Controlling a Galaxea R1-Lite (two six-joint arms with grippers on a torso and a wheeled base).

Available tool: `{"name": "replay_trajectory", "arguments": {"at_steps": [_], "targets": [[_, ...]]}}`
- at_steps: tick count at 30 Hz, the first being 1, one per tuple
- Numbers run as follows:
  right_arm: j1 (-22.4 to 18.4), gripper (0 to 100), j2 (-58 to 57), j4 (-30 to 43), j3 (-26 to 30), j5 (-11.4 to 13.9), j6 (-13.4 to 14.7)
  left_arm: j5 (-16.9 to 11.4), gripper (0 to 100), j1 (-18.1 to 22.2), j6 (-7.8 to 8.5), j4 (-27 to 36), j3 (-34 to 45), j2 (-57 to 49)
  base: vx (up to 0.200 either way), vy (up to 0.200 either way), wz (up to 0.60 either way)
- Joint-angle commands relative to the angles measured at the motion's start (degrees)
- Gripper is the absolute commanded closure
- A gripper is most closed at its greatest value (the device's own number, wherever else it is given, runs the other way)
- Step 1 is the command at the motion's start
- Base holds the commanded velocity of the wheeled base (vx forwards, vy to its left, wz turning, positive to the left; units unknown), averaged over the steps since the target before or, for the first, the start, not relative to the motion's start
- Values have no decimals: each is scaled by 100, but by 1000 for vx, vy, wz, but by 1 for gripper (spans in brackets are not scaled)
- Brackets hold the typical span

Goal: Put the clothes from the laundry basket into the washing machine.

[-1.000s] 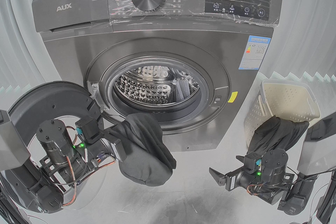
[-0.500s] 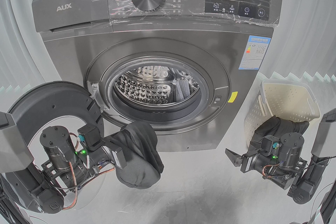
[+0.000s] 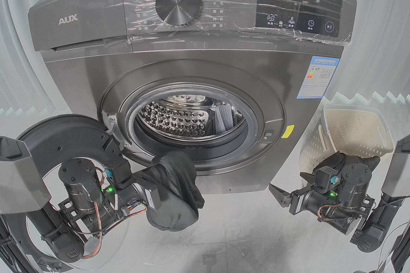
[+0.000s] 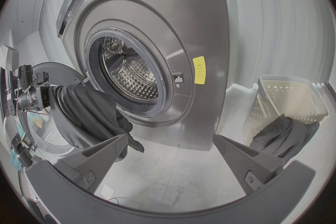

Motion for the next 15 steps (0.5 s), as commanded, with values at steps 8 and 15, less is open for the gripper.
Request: {"name": "replay_trajectory", "arguments": {"at_steps": [8,15], "targets": [[140,0,-12,-6,22,-7,3,13,100,-330,-6,-5,73,-19,75,0,0],[272,0,-38,3,31,-95,12,303,100,-603,-15,-5,38,51,0,0,0]]}}
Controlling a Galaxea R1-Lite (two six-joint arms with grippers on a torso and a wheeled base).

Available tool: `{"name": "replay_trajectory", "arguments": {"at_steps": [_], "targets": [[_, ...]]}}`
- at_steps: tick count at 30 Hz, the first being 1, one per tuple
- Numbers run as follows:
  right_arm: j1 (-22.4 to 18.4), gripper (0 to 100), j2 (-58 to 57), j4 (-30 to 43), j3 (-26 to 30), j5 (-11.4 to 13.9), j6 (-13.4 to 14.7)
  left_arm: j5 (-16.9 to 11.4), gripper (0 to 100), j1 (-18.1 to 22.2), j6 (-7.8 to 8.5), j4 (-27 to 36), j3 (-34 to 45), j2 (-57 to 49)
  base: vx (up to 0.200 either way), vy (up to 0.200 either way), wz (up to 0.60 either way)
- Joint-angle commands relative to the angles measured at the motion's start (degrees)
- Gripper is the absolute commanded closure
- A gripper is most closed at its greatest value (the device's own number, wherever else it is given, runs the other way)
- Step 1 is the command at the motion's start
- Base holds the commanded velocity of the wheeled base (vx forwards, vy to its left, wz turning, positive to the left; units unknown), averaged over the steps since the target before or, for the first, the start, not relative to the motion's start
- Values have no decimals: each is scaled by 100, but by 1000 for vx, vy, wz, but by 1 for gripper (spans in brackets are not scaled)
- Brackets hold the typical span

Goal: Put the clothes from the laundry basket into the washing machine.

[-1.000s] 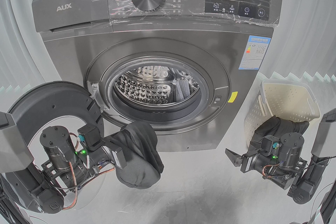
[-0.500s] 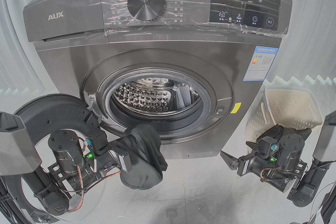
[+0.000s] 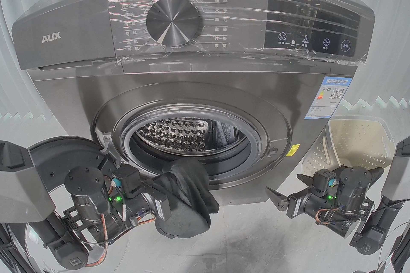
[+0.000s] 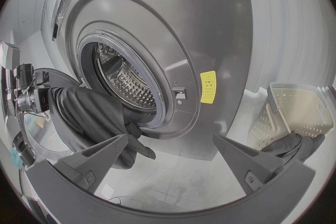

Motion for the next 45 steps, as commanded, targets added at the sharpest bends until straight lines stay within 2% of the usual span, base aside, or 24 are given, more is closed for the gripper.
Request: {"name": "replay_trajectory", "arguments": {"at_steps": [1,5,10,12,15,16,17,18,21,24,26,29,33,37,40,41,43,45], "targets": [[109,0,-18,-4,5,-72,10,116,100,-104,-10,-5,-54,54,0,0,0],[267,0,-62,5,5,-98,10,125,100,-69,-36,3,-309,212,0,0,0],[408,0,-70,-4,14,-98,18,186,100,-34,122,3,-1056,871,0,0,0],[469,0,-97,5,49,-98,18,63,100,-16,122,3,-1206,1056,0,0,0],[618,0,-158,5,110,-89,36,-297,100,98,166,-14,-1548,1548,0,0,0],[618,0,-158,5,110,-89,36,-297,100,98,166,-14,-1548,1548,0,0,0],[627,0,-158,5,110,-63,45,-490,100,115,148,-14,-1856,1829,0,0,0],[627,0,-167,5,110,-63,45,-517,100,159,139,-14,-2041,1961,0,0,0],[627,0,-202,-4,110,-63,45,-429,100,221,69,-5,-2717,2347,0,0,0],[627,0,-264,-4,110,-72,45,134,100,221,-247,-5,-3675,2884,0,0,0],[618,0,-272,5,110,-72,45,327,100,230,-449,12,-4185,3121,0,0,0],[618,0,-308,5,110,-72,45,371,100,238,-502,100,-4502,3209,0,0,0],[618,0,-299,5,110,-54,54,389,100,326,-493,794,-4704,3270,0,0,0],[618,0,-264,5,110,-63,54,424,100,423,-449,1181,-5178,3499,0,0,0],[618,0,-272,5,110,-54,54,538,100,572,-318,1260,-5627,3736,0,0,0],[610,0,-272,5,110,-54,62,564,100,625,-159,1295,-5829,3868,0,0,0],[592,0,-255,5,110,-80,62,556,100,757,34,1366,-6127,4053,0,0,0],[557,0,-246,5,110,-72,62,547,100,845,104,1454,-6374,4149,0,0,0]]}}
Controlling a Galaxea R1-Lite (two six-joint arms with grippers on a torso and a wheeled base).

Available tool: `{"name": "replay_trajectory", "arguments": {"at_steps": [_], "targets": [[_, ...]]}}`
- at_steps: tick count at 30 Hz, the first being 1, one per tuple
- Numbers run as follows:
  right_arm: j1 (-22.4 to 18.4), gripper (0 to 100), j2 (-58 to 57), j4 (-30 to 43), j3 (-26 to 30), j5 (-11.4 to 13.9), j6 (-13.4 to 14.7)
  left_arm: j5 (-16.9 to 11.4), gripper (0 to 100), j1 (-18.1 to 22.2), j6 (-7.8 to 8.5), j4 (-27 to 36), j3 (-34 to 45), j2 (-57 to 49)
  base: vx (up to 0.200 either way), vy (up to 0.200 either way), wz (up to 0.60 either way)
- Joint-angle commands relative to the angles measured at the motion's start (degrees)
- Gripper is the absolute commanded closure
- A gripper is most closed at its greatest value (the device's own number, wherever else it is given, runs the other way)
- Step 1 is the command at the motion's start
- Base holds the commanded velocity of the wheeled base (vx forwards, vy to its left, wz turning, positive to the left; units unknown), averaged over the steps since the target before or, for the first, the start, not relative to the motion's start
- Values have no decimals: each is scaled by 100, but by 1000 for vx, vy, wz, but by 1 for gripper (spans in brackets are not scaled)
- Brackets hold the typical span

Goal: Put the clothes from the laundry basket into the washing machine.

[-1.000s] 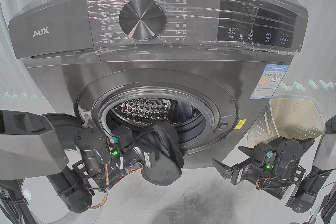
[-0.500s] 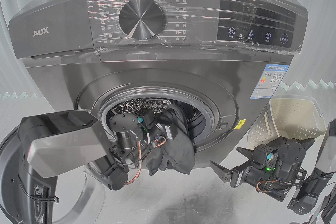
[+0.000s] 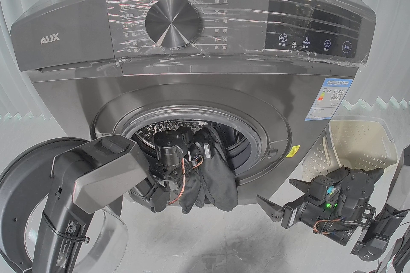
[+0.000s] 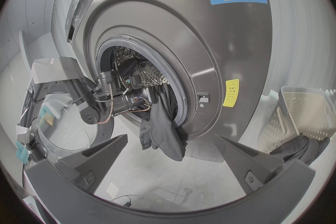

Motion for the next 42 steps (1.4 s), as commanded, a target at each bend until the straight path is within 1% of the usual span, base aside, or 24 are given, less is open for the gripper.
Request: {"name": "replay_trajectory", "arguments": {"at_steps": [1,4,8,10,12,14,15,18,21,24,25,26,27,34,35,37,39,42], "targets": [[-54,0,31,-1,-2,-6,4,35,100,287,228,240,-723,579,0,0,0],[-27,0,39,-1,-2,3,4,-18,100,375,236,486,-942,579,0,0,0],[-10,0,39,-1,-2,-6,4,-27,100,393,236,776,-1250,553,0,0,0],[-10,0,39,-1,25,3,4,-27,100,436,236,1083,-1479,535,0,0,0],[-10,0,39,-1,25,3,4,-35,100,454,228,1277,-1558,518,0,0,0],[8,0,39,-1,42,3,4,-123,100,454,210,1488,-1689,509,0,0,0],[8,0,39,-1,51,3,4,-141,100,445,184,1567,-1830,509,0,0,0],[8,0,66,-1,60,12,4,-141,100,428,184,1725,-2164,579,0,0,0],[-1,0,66,-1,69,3,4,-141,100,375,105,1901,-2586,650,0,0,0],[-1,0,66,-1,69,12,4,-27,100,357,-203,2156,-3034,702,0,0,0],[-1,0,66,-1,69,12,4,17,100,340,-282,2217,-3104,711,0,0,0],[-1,0,66,-1,69,12,4,17,100,340,-282,2217,-3104,711,0,0,0],[-1,0,66,-1,69,12,4,96,100,331,-370,2235,-3140,711,0,0,0],[-1,0,66,-1,60,12,4,105,100,322,-388,2208,-3034,702,0,0,0],[-1,0,66,-1,69,12,4,105,0,322,-388,2208,-3034,702,0,0,0],[-10,0,66,-1,69,12,4,105,0,252,-388,2191,-2981,702,0,0,0],[-1,0,66,-1,69,12,4,105,0,182,-449,2199,-2850,658,0,0,0],[-1,0,66,-1,60,3,4,61,0,85,-432,2252,-2375,439,0,0,0]]}}
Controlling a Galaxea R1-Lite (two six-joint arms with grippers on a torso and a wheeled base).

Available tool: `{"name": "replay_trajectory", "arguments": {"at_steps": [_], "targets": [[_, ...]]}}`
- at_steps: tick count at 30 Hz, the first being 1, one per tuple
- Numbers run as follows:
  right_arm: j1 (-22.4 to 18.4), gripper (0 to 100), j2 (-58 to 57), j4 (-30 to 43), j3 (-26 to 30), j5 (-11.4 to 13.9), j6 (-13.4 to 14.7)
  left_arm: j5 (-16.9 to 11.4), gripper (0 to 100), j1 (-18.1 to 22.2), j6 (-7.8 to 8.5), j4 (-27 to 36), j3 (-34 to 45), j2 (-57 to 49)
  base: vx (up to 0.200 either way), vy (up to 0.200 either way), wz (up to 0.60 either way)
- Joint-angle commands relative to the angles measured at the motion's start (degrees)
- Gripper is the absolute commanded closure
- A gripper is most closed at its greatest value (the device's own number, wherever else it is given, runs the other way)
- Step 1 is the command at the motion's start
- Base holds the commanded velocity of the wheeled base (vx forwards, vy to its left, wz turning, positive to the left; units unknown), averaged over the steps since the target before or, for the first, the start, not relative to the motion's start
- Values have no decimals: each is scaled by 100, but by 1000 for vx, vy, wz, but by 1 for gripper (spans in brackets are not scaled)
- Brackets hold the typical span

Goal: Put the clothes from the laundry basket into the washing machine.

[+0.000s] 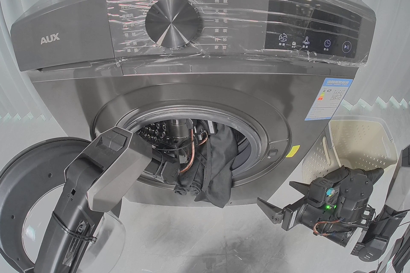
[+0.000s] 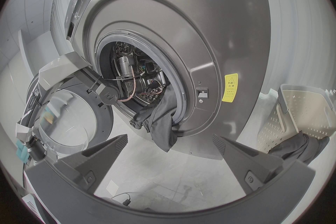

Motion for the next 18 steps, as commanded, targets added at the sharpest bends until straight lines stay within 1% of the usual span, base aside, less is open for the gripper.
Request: {"name": "replay_trajectory", "arguments": {"at_steps": [1,3,4,5,8,9,10,12,18], "targets": [[-3,0,12,-3,-5,-8,-1,-102,0,-184,0,106,825,-489,0,0,0],[6,0,3,-3,-5,1,-1,-312,0,-307,0,273,1299,-744,0,0,0],[6,0,3,-3,-5,1,-1,-321,0,-315,0,282,1326,-752,0,0,0],[6,0,3,-3,-5,10,-1,-400,0,-351,9,317,1528,-840,0,0,0],[6,0,3,-3,-5,10,-1,-418,0,-359,18,334,1668,-928,0,0,0],[6,0,3,-3,-5,10,-1,-462,0,-368,27,343,1800,-990,0,0,0],[6,0,3,-3,-5,10,-1,-594,0,-421,27,352,2002,-1078,0,0,0],[15,0,3,-3,-5,10,-1,-752,0,-474,35,361,2275,-1148,0,0,0],[15,0,12,-3,-5,18,-1,-822,0,-500,35,361,2407,-1130,0,0,0]]}}
